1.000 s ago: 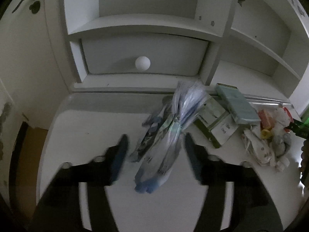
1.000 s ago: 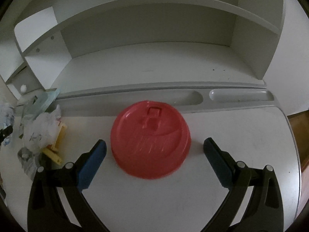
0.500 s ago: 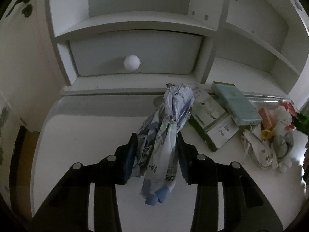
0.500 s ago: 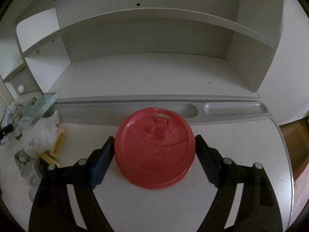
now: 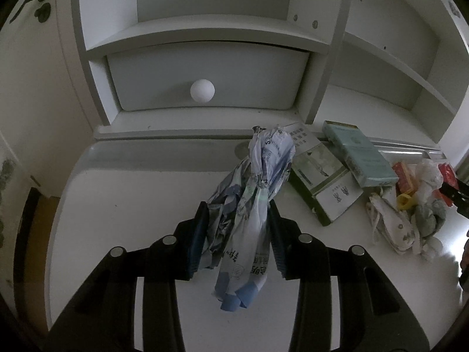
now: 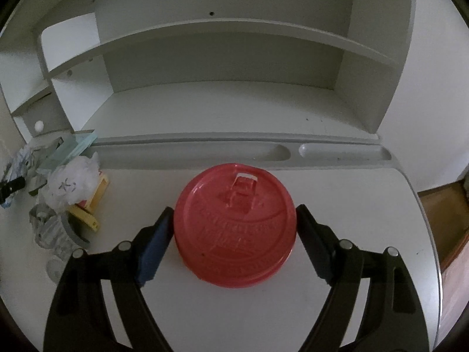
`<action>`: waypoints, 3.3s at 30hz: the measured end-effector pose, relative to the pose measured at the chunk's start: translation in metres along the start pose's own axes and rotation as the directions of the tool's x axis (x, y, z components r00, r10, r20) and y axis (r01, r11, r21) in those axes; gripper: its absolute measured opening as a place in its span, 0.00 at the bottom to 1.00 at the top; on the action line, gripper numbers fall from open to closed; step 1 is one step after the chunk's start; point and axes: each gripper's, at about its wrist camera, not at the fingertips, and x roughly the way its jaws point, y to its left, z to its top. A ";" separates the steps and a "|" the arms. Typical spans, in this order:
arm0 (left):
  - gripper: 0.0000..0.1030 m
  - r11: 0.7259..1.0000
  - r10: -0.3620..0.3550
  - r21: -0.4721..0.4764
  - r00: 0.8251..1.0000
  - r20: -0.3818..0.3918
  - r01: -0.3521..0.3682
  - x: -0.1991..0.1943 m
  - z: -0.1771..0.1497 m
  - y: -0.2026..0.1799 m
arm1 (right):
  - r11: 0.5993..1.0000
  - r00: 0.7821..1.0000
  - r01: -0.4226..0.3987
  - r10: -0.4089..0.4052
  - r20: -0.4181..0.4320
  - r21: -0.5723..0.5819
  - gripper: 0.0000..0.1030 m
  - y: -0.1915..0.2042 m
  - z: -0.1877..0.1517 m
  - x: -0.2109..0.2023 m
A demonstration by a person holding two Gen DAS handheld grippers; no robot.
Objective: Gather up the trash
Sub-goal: 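Grasp the blue plastic bag with left tool while right tool grasps the red lid, then carry the bag and red lid over the bin and open both tools, then return both tools to the desk and approach the remaining paper packets and white cup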
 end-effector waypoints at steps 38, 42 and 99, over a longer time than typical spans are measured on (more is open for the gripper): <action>0.38 0.994 -0.050 0.105 0.979 0.197 0.030 -0.094 -0.024 -0.098 | 0.985 0.985 -0.164 0.161 0.065 0.054 0.78 -0.031 -0.031 -0.067; 0.38 0.931 -0.258 0.307 0.951 0.172 0.197 -0.135 -0.054 -0.223 | 0.982 0.981 -0.159 0.146 0.125 0.101 0.78 -0.093 -0.073 -0.149; 0.94 0.684 -0.544 0.612 0.837 0.065 0.397 -0.202 -0.200 -0.526 | 0.768 0.910 0.341 -0.415 0.016 0.542 0.94 -0.366 -0.344 -0.314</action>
